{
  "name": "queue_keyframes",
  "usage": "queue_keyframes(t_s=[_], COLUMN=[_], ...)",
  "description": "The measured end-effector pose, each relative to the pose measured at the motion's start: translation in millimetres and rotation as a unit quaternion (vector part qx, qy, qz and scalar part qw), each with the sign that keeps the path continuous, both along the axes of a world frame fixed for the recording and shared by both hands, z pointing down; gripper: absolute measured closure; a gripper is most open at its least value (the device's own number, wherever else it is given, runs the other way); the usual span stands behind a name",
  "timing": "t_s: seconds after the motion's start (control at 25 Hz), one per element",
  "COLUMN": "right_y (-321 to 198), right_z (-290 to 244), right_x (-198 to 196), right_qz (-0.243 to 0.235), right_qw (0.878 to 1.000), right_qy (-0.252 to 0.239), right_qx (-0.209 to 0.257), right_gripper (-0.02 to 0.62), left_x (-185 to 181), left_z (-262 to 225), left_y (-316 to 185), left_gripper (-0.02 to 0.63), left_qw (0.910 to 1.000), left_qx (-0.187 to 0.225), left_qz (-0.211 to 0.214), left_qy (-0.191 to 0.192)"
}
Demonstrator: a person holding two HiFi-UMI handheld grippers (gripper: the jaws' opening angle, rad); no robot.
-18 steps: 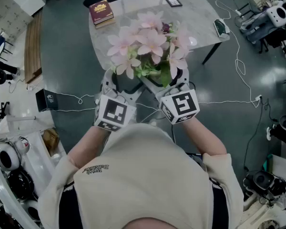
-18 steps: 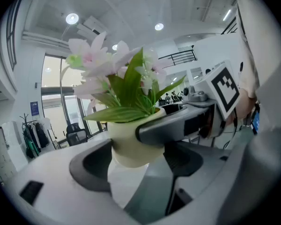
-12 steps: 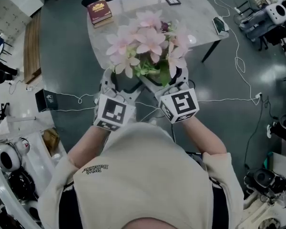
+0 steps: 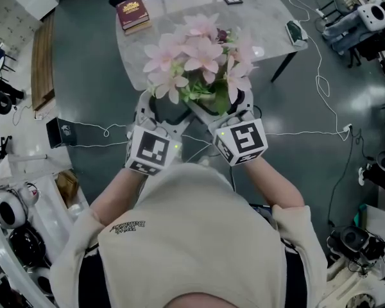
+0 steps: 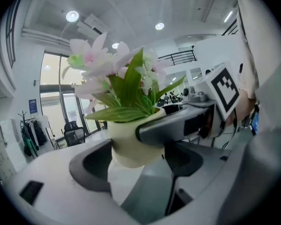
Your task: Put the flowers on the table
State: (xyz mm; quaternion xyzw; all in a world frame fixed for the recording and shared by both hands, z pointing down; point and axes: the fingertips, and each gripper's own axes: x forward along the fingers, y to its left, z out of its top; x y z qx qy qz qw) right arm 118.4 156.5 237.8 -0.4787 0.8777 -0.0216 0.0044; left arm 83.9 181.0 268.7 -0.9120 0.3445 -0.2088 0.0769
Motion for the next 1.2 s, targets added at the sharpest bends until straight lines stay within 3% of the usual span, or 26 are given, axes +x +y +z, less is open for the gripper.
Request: queue_keyframes(t_s=[0.32, 0.68, 1.2], right_y=[8.0, 24.4, 25.1], right_z=[2.2, 3.7, 3.2], right_x=[13.8, 96.0, 97.3], right_qz=[0.000, -0.013, -0.025], right_qw=[1.000, 1.000, 1.000], right_qy=[-0.002, -0.007, -0.007], right_qx=[0.001, 0.011, 0.012], right_gripper=[0.084, 0.083, 0.084], left_x=[13.9, 97.3, 100.3], left_z=[1.8, 2.0, -0.9], left_y=[7.8, 24.3, 25.5], left_gripper=[0.256, 0.256, 0.256], left_qw=[1.0000, 0.9998, 0.9996], left_qx=[0.005, 0.015, 0.019], left_qz=[0.000, -0.009, -0.019], left_qy=[-0.001, -0.009, -0.008])
